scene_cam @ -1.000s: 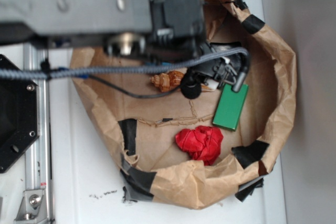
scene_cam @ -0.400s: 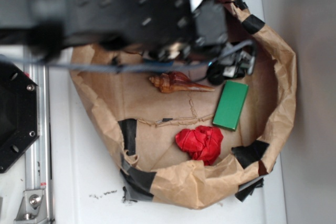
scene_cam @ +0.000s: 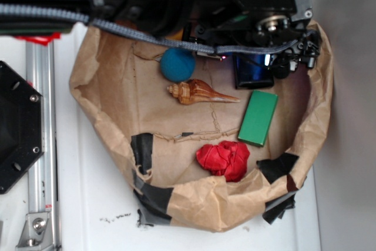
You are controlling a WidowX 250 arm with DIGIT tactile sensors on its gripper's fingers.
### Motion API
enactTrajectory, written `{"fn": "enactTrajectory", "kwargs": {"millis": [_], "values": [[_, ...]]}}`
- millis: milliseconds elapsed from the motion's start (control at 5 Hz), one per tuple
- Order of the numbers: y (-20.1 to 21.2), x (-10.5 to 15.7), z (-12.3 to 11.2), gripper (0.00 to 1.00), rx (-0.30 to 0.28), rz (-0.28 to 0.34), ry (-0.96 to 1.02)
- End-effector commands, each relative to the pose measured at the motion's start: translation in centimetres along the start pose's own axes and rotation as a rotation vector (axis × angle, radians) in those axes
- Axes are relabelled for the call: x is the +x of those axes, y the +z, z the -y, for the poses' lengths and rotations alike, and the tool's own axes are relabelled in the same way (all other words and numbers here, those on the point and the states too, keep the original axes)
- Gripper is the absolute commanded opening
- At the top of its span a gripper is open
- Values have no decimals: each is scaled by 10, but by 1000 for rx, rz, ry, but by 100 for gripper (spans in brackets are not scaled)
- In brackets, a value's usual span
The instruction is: Grab the black box.
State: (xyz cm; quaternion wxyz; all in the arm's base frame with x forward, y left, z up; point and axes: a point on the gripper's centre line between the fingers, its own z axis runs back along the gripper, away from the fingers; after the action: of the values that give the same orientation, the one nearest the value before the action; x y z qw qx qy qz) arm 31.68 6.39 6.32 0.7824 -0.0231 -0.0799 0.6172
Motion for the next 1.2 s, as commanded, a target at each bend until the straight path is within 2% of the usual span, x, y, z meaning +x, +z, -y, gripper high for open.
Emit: {"fn": "enactTrajectory", "kwargs": {"millis": [0,200,400,600,800,1000], "values": [[14,15,0,100,-49,29,30],[14,15,0,100,-49,29,30],[6,-10,-12,100,-16,-17,21],[3,-22,-20,100,-14,4,18],[-2,-22,-15,100,-20,16,33],[-4,-11,-3,100,-50,62,73]]}}
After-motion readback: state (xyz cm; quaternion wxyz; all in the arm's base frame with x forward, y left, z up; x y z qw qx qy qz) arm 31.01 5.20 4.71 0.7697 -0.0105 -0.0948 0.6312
